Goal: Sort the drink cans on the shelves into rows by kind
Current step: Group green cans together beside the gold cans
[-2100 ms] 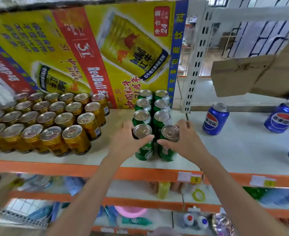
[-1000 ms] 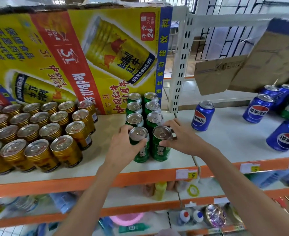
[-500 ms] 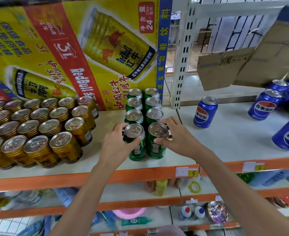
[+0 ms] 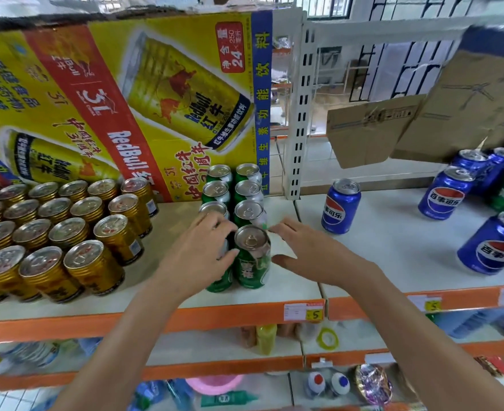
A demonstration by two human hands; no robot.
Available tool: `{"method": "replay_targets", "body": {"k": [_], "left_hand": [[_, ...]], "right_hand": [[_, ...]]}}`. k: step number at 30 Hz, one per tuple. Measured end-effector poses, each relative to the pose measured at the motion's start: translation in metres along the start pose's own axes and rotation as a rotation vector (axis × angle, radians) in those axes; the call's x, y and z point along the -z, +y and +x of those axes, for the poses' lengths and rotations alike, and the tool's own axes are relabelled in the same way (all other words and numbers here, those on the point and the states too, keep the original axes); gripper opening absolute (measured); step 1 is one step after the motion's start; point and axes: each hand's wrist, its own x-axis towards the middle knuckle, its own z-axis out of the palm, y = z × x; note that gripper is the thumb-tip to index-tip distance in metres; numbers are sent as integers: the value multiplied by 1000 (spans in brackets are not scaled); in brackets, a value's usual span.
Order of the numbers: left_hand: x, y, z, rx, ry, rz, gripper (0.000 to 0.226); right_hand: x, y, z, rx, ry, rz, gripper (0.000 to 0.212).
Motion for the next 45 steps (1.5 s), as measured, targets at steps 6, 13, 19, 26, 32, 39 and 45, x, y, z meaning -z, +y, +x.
{"method": "replay_targets", "body": {"k": [6,13,19,26,32,39,45], "left_hand": [[-10,51,31,-88,52,80,33],[-48,132,82,-124,-60,38,43],[-78,182,119,-137,-96,-70,55],[-103,246,158,-89,-40,-153,31],[-121,294,170,-48,-99,-179,35],[-125,308,170,-9,-160,-148,38],[-126,323,193,-25,-185,-134,41]], "right_hand": [[28,49,-43,-149,120,-22,43],[35,138,-111,-453,212,77,45],[44,194,-167,-630,333,220,45],[68,259,-214,-662,438,161,44],[78,299,-222,-543,380,209,64],[70,308,-206,-446,273,288,78],[83,319,-195,-404,246,323,76]]}}
